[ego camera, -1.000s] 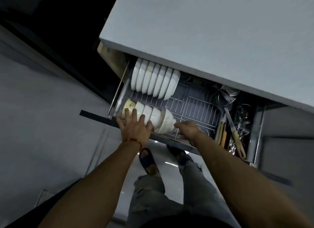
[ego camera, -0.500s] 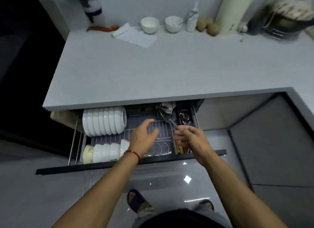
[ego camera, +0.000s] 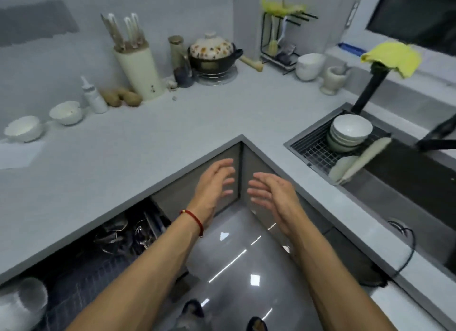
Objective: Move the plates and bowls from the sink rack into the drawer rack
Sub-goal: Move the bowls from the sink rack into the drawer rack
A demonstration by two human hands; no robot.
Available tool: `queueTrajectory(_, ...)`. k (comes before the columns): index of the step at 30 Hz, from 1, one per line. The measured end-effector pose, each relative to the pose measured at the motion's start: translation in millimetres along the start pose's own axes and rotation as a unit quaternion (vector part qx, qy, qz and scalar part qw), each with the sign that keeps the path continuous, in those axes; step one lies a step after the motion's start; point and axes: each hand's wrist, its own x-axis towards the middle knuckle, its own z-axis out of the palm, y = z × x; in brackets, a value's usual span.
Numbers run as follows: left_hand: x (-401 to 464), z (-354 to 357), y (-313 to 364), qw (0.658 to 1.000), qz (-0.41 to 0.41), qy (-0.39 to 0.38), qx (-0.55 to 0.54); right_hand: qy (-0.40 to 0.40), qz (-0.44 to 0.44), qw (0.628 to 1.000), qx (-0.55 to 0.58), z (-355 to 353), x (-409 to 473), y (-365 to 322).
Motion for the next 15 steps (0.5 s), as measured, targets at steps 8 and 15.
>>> queueTrajectory(8,106,106,56,0.993,0.056,-0.108,-0.001,0.221,-0.017,0.975,0.03,-134,70,-49)
queueTrajectory(15,208,163,92,0.979,0.057,-0.194,0.001,0.348,0.009,0.937,-0.027,-192,125,-70)
